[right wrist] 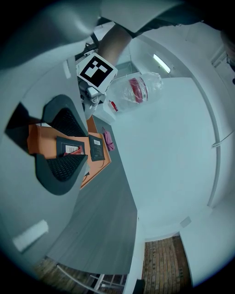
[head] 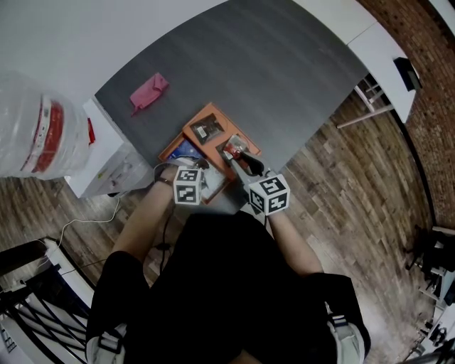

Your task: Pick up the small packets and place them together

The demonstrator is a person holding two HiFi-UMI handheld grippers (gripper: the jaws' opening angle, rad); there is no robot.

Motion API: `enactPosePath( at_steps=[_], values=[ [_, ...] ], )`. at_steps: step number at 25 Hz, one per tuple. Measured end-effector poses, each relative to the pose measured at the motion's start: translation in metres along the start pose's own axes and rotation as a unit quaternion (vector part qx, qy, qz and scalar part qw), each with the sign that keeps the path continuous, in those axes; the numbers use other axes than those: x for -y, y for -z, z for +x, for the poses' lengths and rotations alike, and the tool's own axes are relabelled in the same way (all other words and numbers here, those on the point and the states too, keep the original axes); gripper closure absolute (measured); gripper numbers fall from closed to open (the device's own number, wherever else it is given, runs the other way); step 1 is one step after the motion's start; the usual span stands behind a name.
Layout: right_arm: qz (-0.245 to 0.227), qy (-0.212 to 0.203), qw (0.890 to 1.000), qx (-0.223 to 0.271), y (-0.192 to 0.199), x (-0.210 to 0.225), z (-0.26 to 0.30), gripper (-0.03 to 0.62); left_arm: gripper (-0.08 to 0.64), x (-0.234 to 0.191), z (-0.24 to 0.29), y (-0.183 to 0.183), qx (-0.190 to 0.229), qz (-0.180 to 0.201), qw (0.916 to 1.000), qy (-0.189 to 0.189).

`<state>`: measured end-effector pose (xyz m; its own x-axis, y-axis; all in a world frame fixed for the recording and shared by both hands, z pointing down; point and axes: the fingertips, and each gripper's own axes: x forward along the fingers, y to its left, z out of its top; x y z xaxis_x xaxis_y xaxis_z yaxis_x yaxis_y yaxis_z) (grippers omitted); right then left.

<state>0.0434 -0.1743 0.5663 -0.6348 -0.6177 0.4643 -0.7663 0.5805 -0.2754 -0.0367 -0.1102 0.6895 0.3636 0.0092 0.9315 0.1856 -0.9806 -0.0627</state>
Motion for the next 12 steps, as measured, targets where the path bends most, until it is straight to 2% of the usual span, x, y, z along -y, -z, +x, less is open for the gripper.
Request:
enactPosePath(
  at_steps=[5,12],
  values=[
    [0.000,0.000,1.000,-0.004,0.0002,0.0021,0.0013,0.471,0.346,0.0032,0.0018,0.0013,0.004,-0.009,0.9999,0.011],
    [-0.003,-0.001,1.000,-0.006,-0.0012,0.0023,0.0040,0.471,0.412,0.0062,-0.0044,-0.0009,0.011,-0.003,0.9998,0.016]
  ],
)
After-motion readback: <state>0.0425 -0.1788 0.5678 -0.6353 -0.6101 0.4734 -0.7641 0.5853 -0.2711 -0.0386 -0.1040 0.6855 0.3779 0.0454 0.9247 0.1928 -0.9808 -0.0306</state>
